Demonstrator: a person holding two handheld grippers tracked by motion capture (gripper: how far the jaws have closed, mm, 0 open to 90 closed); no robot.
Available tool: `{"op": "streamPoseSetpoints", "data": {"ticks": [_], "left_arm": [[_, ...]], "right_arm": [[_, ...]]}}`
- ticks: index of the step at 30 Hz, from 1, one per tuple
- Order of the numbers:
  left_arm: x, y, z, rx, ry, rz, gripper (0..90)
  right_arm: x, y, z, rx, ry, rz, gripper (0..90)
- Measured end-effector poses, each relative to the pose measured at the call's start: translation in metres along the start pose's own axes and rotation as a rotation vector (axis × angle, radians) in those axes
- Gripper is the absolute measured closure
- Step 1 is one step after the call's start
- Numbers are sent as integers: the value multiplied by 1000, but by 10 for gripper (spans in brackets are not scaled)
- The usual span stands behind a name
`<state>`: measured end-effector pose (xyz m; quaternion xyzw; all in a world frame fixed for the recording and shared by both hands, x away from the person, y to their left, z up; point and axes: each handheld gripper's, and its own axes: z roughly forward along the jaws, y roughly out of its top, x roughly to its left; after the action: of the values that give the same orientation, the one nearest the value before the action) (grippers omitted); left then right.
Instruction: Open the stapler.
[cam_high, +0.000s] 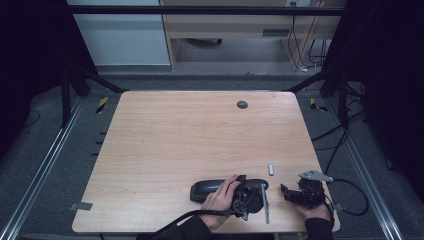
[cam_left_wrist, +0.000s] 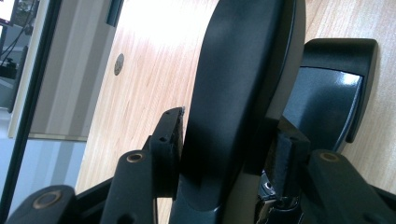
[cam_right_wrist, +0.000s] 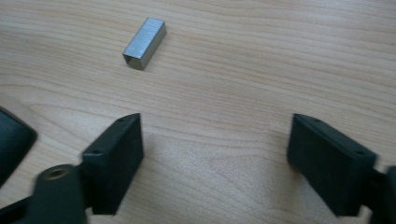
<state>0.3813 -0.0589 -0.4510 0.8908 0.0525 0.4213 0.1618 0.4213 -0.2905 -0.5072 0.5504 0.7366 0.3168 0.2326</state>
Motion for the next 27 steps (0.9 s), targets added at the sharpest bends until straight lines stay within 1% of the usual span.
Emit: {"op": "streamPoseSetpoints", "data": {"ticks": [1,2,3,5,8,10,12,13,17,18,19,20,21,23,26,27], "left_arm": [[0,0,0,0,1,0,527],[0,0,0,2,2,6,528],[0,0,0,2,2,6,528],[0,0,0,2,4,5,529],[-1,0,0,1,9,6,530],[-1,0,0,0,9,4,530],[-1,0,0,0,11,4,530],[-1,0,0,0,11,3,530],[-2,0,0,-2,14,1,530],[-2,0,0,-1,15,1,531],[-2,0,0,-1,16,2,531],[-2,0,0,-1,17,2,531],[-2,0,0,-1,18,2,531],[-2,0,0,-2,18,3,532],[-3,0,0,-3,21,5,532],[-3,0,0,-2,22,6,532]], "right_arm": [[0,1,-1,-3,3,-4,238],[1,1,-2,-14,-9,-19,253],[3,2,-4,-27,-5,-5,275],[3,3,-7,-48,-10,-27,312],[3,3,-10,-62,15,-31,406],[4,3,-11,-62,45,-40,466],[6,4,-11,-65,76,-63,532],[8,4,-13,-57,94,-53,551],[16,6,-17,-78,150,-78,648],[16,6,-17,-94,158,-106,678],[19,7,-20,-91,181,-96,716],[20,6,-21,-95,193,-106,745],[22,6,-23,-96,219,-110,779],[25,6,-25,-113,251,-125,835],[30,6,-27,-118,301,-142,896],[33,6,-26,-120,313,-148,900]]}}
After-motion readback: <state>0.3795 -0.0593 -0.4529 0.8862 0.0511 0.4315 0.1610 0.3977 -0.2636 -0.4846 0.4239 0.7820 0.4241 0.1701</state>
